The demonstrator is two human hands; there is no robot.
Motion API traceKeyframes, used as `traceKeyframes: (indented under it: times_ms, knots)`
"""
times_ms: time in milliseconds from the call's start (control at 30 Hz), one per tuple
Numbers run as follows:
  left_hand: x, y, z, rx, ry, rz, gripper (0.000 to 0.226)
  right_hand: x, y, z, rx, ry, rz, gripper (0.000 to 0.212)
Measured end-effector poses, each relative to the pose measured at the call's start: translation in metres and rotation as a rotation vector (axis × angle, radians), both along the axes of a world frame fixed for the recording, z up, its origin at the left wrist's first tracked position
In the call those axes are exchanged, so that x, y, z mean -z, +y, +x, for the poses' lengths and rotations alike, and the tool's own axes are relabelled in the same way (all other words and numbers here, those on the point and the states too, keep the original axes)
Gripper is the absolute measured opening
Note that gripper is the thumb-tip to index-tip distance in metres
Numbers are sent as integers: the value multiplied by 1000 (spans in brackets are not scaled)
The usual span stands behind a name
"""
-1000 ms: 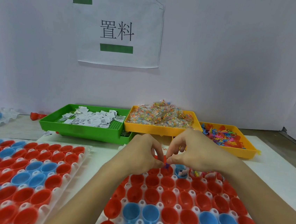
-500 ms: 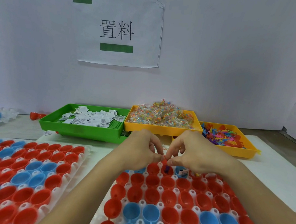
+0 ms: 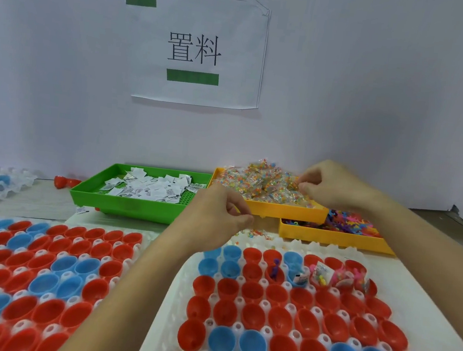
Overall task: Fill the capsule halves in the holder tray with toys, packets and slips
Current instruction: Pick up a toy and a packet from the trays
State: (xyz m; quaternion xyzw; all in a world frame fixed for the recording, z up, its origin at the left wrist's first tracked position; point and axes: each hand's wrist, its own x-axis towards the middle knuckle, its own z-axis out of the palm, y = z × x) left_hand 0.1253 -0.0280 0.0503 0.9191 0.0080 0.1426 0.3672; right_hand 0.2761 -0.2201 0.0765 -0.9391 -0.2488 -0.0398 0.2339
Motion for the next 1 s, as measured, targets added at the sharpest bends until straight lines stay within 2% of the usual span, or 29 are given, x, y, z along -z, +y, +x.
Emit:
traceKeyframes:
  times_ms: [200,300,400,567,700,900,1000]
  knots:
    - [-4,1,-2,-5,-10,-30,9,34,36,29,113,57,-12,33]
    - [-4,3,-3,-18,-21,-49,8,43,45,37,163,52,50,30]
    - [-5,3,-2,-20,-28,-52,8,46,44,42,173,45,108,15]
    - [-5,1,-2,-3,-50,-53,10,49,31,45,194,-76,177,23]
    - [-7,-3,-3,-2,-62,-42,12,43,21,36,218,-133,347,22]
    - [-7,-10,-3,-9,-90,-35,12,29,3,0,139,12,697,11]
    - [-5,-16,-2,-1,-106,-55,12,26,-13,-22,66,67,759,10]
